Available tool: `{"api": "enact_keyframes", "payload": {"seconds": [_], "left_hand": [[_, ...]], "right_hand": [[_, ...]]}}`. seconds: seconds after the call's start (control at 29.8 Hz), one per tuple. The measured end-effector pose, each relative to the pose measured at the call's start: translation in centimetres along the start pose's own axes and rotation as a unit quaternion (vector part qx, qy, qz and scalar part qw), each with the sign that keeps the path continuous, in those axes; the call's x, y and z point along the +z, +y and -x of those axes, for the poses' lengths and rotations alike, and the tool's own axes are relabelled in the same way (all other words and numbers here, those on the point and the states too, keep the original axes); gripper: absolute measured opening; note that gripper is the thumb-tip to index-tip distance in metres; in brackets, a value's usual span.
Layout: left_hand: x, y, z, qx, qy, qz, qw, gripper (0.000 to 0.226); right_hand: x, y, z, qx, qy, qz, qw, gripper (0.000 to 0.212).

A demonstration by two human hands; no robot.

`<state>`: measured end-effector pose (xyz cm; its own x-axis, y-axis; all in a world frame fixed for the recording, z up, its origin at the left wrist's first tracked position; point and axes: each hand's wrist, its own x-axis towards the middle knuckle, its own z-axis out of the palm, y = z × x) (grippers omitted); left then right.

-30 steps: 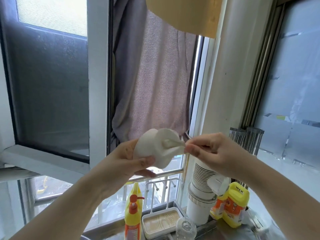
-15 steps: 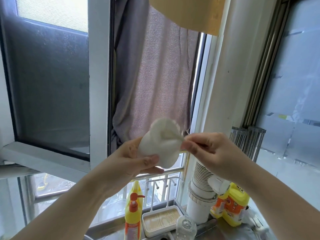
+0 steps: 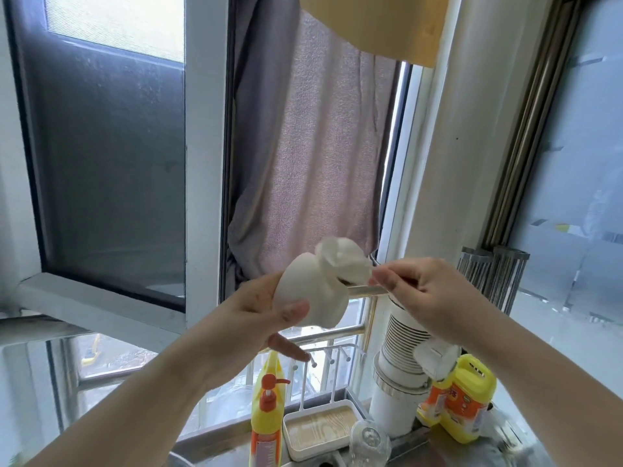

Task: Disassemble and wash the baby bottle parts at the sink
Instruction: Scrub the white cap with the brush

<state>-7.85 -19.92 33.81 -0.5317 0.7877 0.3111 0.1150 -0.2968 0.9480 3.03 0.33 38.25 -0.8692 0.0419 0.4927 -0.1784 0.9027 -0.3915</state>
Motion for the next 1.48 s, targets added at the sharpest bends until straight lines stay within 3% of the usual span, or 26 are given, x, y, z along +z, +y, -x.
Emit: {"api": "enact_keyframes", "payload": {"seconds": [0.17,0.27,0.34,0.47,0.6,0.71,0.84,1.01,1.11,1.24,1.38,1.48], "left_hand": [[-0.4,0.5,-0.3,0.027,0.032,0.068,0.997,0.025],[-0.5,0.3,-0.2,0.037,0.035,0.078,0.996,0.02],[-0.5,0.3,-0.3,0.043,0.015,0.081,0.996,0.016],[-1.6,0.3,-0.1,0.031,-0.025,0.071,0.997,0.06],[-1.4,0.4,-0.3,0.018,-0.022,0.105,0.994,0.053],[-1.0,0.7,-0.2,-0.02,0.042,0.123,0.991,0.034],[-0.3,0.4,-0.5,-0.051,0.122,0.14,0.981,0.019],[-0.7,0.3,-1.3,-0.071,0.183,0.106,0.975,0.018],[-0.9,0.1,-1.4,-0.086,0.201,0.102,0.97,0.018],[-1.2,0.1,-1.3,-0.076,0.204,0.142,0.966,0.021],[-1.3,0.0,-1.3,-0.075,0.193,0.16,0.965,0.024],[-0.9,-0.1,-1.3,-0.072,0.167,0.146,0.972,0.024]], "right_hand": [[0.0,-0.9,0.2,-0.01,-0.05,-0.038,0.998,0.044],[-0.3,-0.7,-0.3,-0.006,0.004,0.003,1.0,0.046],[0.2,-1.3,-0.6,-0.032,0.01,-0.043,0.998,0.04],[-0.3,-1.4,-0.2,-0.021,-0.039,-0.048,0.998,0.03],[0.6,-1.0,-0.8,-0.036,0.022,-0.041,0.998,0.028],[0.9,-1.2,-0.3,-0.055,-0.01,0.011,0.998,0.041],[1.0,-0.6,-0.3,-0.021,0.035,0.117,0.992,0.049],[2.3,-0.3,0.3,-0.055,0.022,0.211,0.976,0.056],[1.9,0.0,-0.1,-0.043,0.084,0.194,0.977,0.05],[2.5,0.4,0.5,-0.088,0.027,0.144,0.985,0.047],[2.2,0.3,0.3,-0.074,0.061,0.08,0.992,0.044],[3.0,-0.1,-0.1,-0.102,0.031,0.063,0.992,0.04]]}}
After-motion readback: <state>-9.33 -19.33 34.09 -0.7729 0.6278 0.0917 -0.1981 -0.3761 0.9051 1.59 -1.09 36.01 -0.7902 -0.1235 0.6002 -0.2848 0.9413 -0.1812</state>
